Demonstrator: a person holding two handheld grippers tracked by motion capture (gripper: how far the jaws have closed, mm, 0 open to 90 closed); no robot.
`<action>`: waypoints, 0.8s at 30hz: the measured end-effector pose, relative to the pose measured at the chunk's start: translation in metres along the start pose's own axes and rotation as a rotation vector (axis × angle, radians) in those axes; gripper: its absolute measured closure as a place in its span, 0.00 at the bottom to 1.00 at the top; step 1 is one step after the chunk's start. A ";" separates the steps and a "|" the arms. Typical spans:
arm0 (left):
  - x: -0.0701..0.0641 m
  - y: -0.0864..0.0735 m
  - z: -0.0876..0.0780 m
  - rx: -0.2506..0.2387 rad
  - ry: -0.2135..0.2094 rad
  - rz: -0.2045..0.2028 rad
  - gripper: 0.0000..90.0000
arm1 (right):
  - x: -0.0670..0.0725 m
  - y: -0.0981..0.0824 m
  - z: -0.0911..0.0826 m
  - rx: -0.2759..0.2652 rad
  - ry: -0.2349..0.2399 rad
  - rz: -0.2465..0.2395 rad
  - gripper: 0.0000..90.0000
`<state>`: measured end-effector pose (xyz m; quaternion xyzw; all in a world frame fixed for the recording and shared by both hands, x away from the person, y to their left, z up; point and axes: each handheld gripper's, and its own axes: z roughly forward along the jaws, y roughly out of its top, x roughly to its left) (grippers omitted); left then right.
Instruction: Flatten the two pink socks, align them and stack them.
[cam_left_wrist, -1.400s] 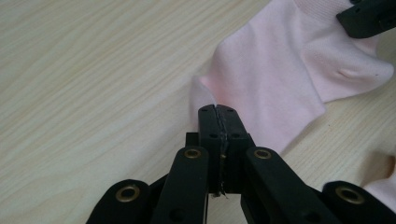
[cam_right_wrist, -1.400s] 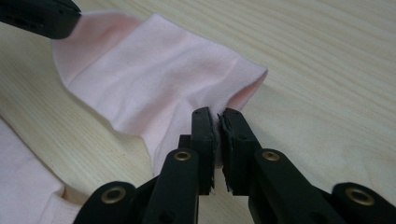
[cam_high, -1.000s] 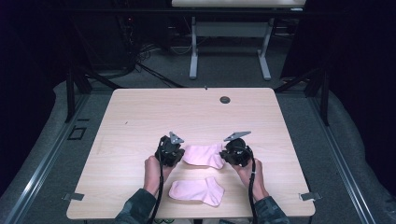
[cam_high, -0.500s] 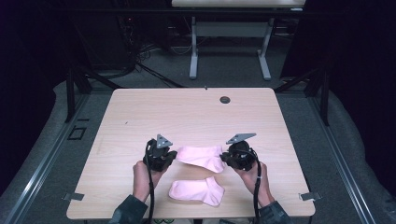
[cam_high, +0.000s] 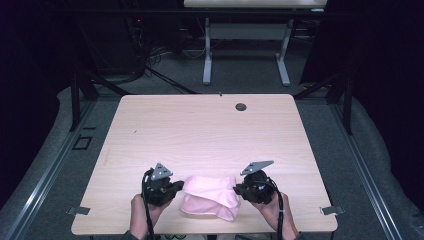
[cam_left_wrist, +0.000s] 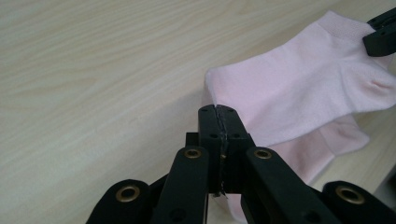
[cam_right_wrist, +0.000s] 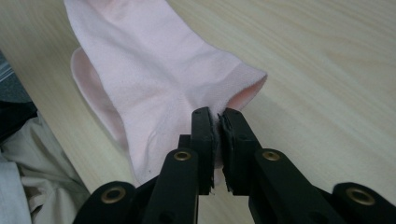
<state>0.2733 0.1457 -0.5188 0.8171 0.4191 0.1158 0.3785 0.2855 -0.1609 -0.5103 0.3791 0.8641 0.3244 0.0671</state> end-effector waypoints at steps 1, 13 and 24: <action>-0.001 -0.004 0.000 0.005 0.003 0.005 1.00 | 0.001 -0.004 0.002 0.006 0.010 0.004 0.93; -0.004 -0.033 0.011 0.070 0.011 0.018 1.00 | 0.008 -0.031 0.025 0.049 0.041 0.019 0.93; -0.009 -0.025 -0.007 0.026 0.100 0.018 0.60 | 0.002 -0.037 0.012 -0.003 -0.082 0.023 0.69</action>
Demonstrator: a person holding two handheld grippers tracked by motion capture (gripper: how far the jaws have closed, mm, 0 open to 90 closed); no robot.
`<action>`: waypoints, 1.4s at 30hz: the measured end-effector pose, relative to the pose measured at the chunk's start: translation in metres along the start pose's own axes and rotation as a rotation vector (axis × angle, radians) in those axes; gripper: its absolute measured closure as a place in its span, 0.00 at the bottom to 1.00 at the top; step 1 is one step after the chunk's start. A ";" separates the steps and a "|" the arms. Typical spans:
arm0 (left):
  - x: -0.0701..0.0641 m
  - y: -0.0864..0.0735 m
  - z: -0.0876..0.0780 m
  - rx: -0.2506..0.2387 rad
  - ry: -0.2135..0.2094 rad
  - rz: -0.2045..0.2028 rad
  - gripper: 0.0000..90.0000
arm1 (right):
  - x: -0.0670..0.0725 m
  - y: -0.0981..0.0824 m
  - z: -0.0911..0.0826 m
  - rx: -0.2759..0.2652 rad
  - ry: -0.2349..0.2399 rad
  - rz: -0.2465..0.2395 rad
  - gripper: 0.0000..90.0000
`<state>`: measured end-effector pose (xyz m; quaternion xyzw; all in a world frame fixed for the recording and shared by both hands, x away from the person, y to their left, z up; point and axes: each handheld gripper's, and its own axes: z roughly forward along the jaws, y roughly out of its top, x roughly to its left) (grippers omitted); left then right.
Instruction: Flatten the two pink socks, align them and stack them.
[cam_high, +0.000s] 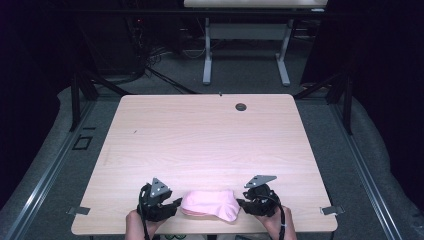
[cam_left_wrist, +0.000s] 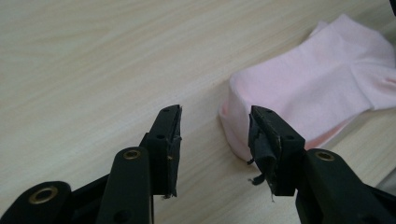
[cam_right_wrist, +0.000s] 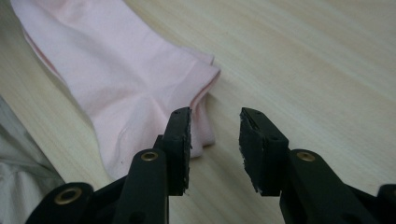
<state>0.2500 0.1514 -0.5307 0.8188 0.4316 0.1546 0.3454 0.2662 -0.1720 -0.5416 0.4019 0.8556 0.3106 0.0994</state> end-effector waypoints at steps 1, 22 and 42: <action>0.000 0.002 0.000 -0.009 0.002 0.002 0.60 | 0.001 0.002 -0.001 -0.007 -0.001 -0.001 0.69; -0.009 -0.017 0.036 0.124 -0.024 0.048 1.00 | 0.004 0.010 0.030 0.062 0.046 -0.035 0.95; 0.048 -0.024 -0.019 -0.009 0.194 -0.082 0.17 | -0.024 -0.001 -0.024 -0.124 -0.040 0.042 0.16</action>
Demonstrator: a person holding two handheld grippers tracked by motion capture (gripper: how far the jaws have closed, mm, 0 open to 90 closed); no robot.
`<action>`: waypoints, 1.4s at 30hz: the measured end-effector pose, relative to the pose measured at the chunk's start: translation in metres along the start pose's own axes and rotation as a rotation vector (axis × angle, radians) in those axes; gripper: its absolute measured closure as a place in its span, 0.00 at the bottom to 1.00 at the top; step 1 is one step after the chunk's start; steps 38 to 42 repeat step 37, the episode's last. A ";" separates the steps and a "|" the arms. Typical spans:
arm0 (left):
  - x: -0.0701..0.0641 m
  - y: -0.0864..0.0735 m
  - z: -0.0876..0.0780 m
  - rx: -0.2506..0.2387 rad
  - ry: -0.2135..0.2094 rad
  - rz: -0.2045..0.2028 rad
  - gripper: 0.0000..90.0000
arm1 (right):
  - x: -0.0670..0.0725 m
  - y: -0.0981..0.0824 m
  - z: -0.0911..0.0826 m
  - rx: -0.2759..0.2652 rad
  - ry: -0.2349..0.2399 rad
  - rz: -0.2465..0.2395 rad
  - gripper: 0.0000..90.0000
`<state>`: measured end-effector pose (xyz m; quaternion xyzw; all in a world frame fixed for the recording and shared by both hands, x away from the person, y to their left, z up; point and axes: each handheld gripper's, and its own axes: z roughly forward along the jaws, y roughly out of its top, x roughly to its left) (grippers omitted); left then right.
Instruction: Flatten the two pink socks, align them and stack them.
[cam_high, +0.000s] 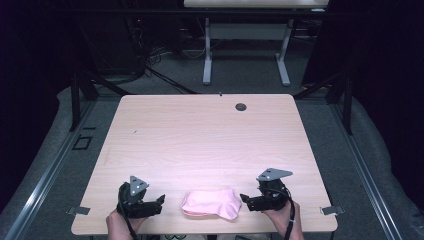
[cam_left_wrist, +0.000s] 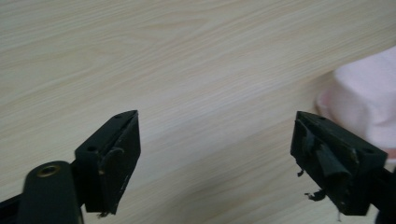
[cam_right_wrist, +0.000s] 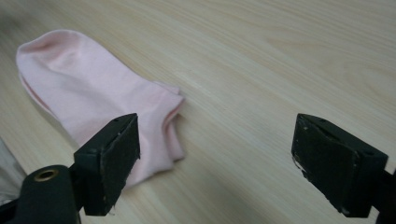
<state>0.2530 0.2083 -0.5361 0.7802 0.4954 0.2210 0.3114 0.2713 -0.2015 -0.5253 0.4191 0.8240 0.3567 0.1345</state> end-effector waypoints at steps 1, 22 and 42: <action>0.005 -0.002 -0.001 -0.001 0.010 -0.002 0.16 | -0.004 -0.002 -0.003 -0.008 -0.008 0.010 0.15; 0.065 -0.041 0.032 0.037 0.131 -0.091 0.00 | -0.083 -0.061 -0.005 0.011 -0.194 0.187 0.02; 0.084 -0.040 0.044 -0.004 0.074 -0.129 0.00 | -0.107 -0.075 0.006 -0.028 -0.261 0.168 0.00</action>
